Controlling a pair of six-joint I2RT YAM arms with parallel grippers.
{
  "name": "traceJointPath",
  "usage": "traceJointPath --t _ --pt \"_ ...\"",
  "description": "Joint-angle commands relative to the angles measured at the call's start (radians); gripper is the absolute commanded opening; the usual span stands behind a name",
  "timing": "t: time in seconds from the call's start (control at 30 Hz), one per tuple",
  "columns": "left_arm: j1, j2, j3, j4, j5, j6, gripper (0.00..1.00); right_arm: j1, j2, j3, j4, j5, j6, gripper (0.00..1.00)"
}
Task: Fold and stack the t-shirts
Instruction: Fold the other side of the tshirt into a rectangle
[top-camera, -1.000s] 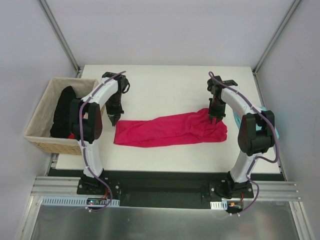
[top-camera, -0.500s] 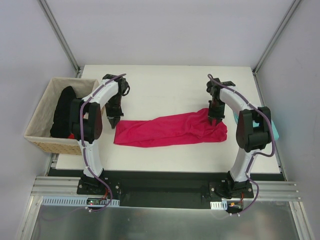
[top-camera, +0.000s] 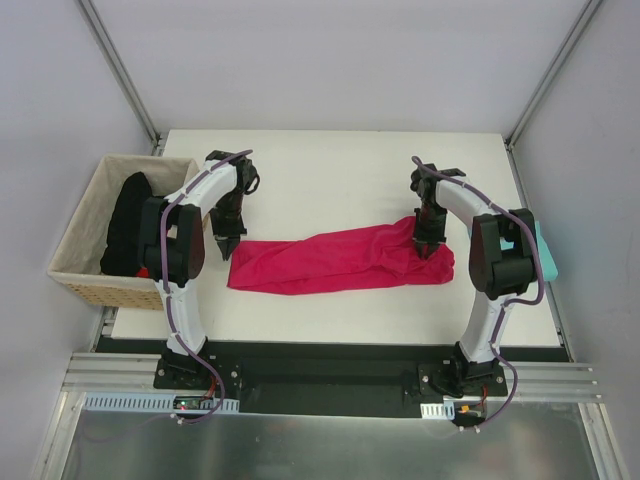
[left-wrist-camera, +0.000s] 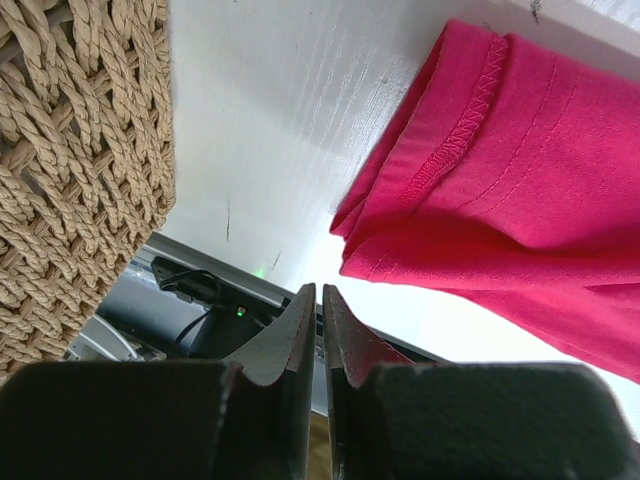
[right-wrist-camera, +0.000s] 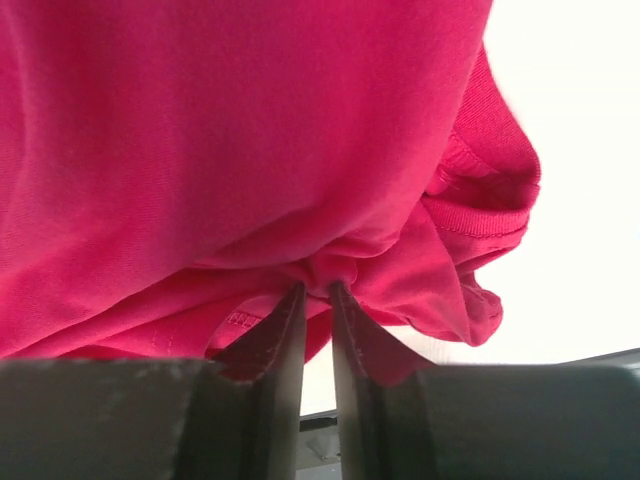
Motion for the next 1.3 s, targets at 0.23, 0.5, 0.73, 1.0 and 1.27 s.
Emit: traceJointPath --t 0.23,0.5,0.73,1.0,1.27 --pt "-0.003 -0.039 0.004 -0.097 -0.01 -0.011 0.06 -0.005 -0.015 0.018 -0.02 -0.007 -0.001 0.01" --pt "-0.001 -0.033 0.017 -0.089 -0.012 -0.002 0.06 -0.002 -0.059 0.088 -0.072 0.03 0.007 0.01" --pt "-0.003 -0.032 0.008 -0.065 0.001 0.011 0.06 0.003 -0.089 0.148 -0.119 0.073 -0.001 0.01" --pt "-0.001 -0.035 0.004 -0.06 -0.01 0.021 0.06 0.013 -0.078 0.214 -0.139 0.128 -0.016 0.01" --pt "-0.001 -0.03 0.004 -0.062 -0.012 0.03 0.06 0.01 -0.026 0.293 -0.162 0.266 -0.062 0.01"
